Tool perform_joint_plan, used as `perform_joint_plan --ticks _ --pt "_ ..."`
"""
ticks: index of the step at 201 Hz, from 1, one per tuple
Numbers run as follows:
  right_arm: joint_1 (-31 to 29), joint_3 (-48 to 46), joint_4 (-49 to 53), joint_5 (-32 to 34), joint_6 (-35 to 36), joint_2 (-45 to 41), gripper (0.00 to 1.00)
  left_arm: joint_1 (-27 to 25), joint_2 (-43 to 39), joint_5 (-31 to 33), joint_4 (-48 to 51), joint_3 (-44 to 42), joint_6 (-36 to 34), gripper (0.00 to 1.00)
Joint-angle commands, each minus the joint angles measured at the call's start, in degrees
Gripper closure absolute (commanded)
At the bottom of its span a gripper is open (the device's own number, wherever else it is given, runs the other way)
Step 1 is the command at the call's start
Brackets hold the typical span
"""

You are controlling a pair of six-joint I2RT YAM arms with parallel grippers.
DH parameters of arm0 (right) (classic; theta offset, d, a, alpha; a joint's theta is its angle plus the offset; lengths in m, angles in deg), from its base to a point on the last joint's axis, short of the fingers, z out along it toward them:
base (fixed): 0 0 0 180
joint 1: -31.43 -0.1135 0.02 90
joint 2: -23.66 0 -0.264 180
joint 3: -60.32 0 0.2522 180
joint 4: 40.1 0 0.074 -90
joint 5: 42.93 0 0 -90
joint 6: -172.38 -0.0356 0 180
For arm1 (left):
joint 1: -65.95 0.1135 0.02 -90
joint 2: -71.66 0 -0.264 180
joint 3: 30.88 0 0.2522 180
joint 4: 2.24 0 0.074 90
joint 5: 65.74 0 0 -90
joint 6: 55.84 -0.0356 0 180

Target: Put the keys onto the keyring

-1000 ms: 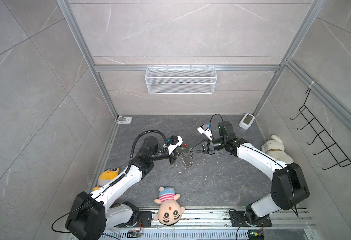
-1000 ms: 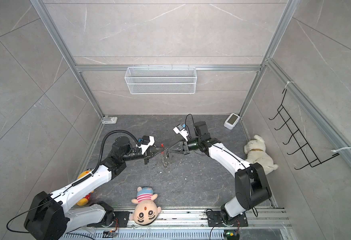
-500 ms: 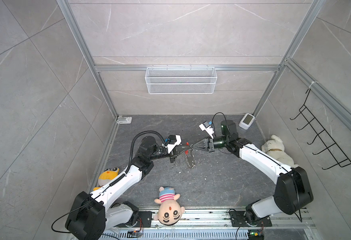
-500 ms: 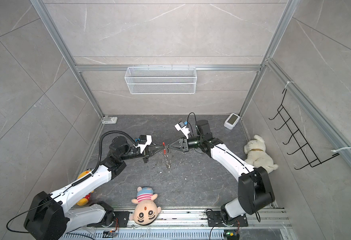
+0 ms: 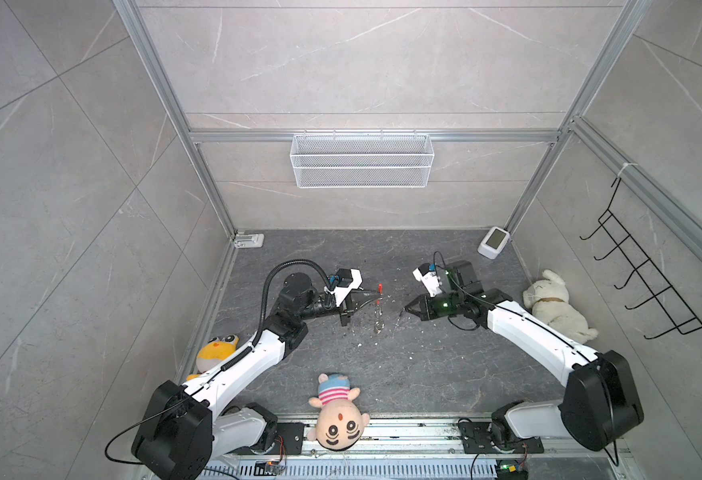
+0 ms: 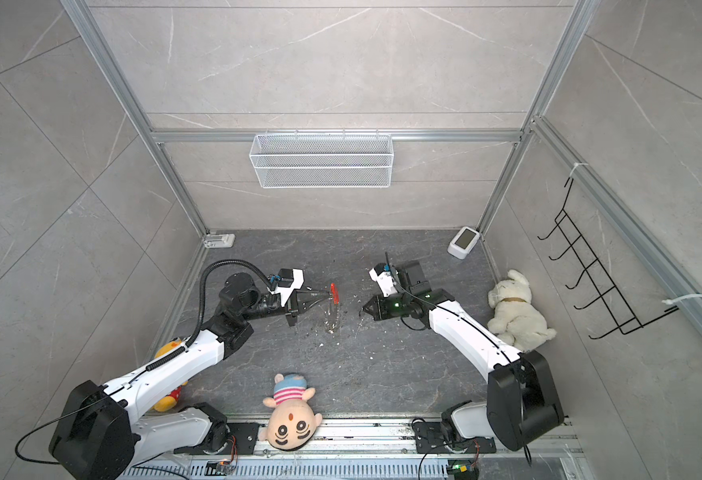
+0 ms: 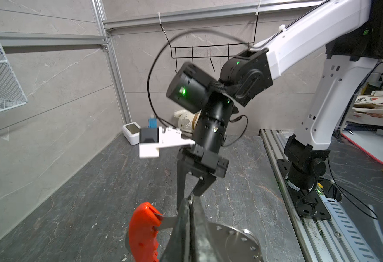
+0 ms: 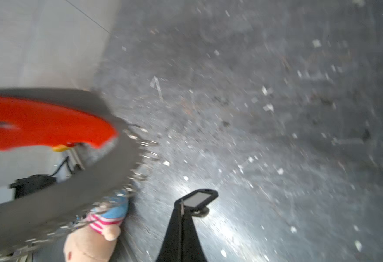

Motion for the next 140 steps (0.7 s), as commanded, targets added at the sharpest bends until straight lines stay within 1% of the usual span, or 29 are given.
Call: perform_joint_plan --ticks 1,29,58,65,75,80,92,106,118,129,140 --pt "0.23 -1.06 5.37 8.86 0.43 4.73 1.00 0.11 -0.39 -1.28 -5.07 0.08 1.30 1.00" --pt "0.63 1.32 4.20 11.24 0.03 12.11 1.00 0.09 -0.35 -1.30 -6.35 -0.72 2.41 1.00" --pt "1.18 5.73 2.51 11.00 -0.38 18.75 1.00 0.02 -0.85 -1.05 -7.73 -2.35 3.53 1.00" --pt "1.29 6.38 2.00 10.71 -0.53 19.43 0.93 0.03 -0.88 -1.06 -8.08 -2.75 3.81 1.00" --pt "1.51 7.55 2.13 10.28 -0.50 20.06 0.81 0.02 -0.93 -0.99 -9.07 -3.30 4.32 1.00" --pt "1.53 7.98 2.23 10.07 -0.40 19.96 0.77 0.02 -0.88 -0.99 -9.48 -3.54 4.70 1.00" --pt "1.54 8.24 2.32 10.00 -0.19 18.16 0.70 0.10 -0.67 -1.11 -10.21 -3.87 5.27 1.00" --pt "1.54 7.81 2.46 9.92 0.26 13.59 0.61 0.03 -0.60 -1.02 -10.35 -4.05 5.41 1.00" --pt "1.58 7.12 1.91 8.85 1.07 8.57 0.60 0.03 -0.60 -1.07 -10.36 -3.92 5.32 1.00" --pt "1.53 5.59 -0.77 5.68 1.54 3.44 0.60 0.05 -0.30 -0.99 -10.48 -3.64 5.39 1.00" --pt "1.40 2.82 -6.40 -1.44 1.70 -2.33 0.60 0.07 0.28 -1.18 -11.05 -3.30 5.80 1.00"
